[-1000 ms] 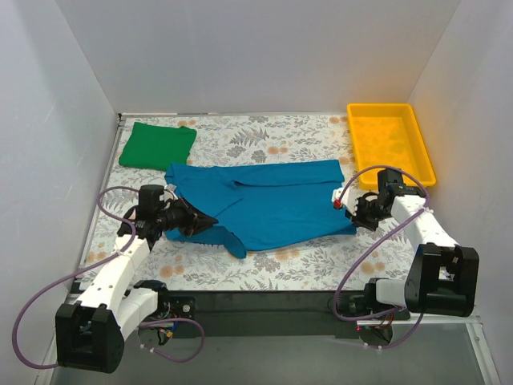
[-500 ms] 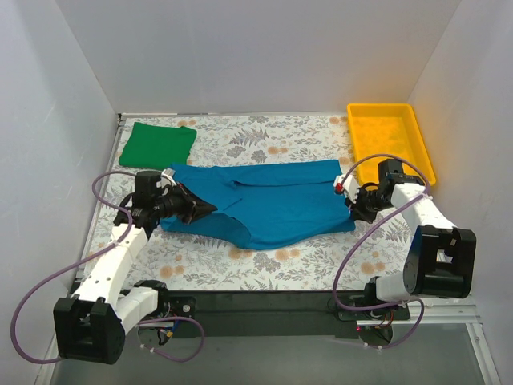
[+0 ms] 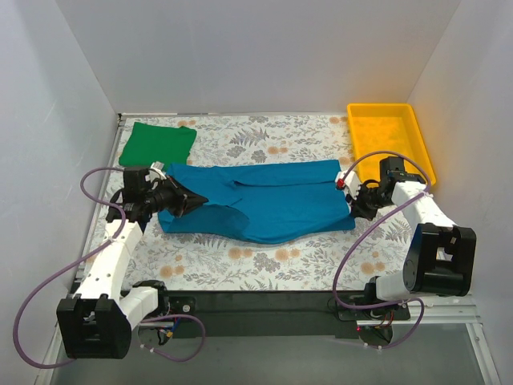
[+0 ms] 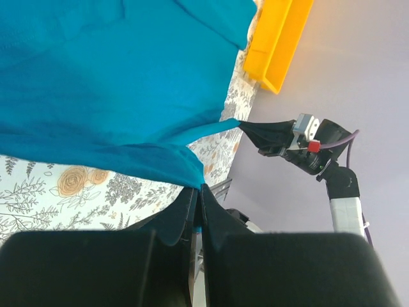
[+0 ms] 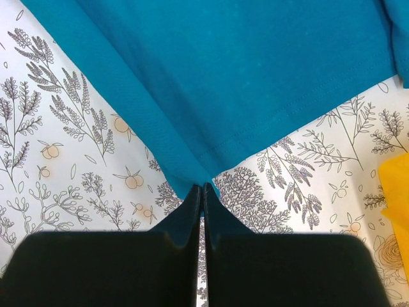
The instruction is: Fold and stack the t-shirts
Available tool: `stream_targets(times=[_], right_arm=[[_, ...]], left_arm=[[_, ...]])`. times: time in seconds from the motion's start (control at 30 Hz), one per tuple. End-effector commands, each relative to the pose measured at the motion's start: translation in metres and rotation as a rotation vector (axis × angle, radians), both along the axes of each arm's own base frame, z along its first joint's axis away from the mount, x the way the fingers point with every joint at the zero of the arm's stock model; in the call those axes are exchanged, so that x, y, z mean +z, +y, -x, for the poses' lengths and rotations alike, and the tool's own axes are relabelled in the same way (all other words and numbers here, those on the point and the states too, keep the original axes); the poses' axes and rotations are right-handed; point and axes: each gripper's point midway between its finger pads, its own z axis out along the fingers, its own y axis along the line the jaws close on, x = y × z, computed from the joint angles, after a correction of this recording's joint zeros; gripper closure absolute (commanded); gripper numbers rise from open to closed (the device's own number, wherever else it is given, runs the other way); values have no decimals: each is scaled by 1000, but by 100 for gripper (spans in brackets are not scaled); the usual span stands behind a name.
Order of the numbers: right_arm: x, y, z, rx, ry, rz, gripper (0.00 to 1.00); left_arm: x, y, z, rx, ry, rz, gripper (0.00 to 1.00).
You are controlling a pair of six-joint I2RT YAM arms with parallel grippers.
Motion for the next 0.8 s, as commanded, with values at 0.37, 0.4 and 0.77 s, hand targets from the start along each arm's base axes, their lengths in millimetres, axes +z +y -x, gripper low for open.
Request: stream_targets(times=[0.37,0.4,0.77], right_arm=[[13,-3,-13,-40,-32,-18,99],[13,-4,-14,-45,-33,-17,99],[15,-7,-14,-84,-24,-34,99]], left_arm=[[39,12,-4,-6,-135,-20,100],[40,13,-4,-6,-140,-25,100],[52,22,-6,17,-192,-96,100]])
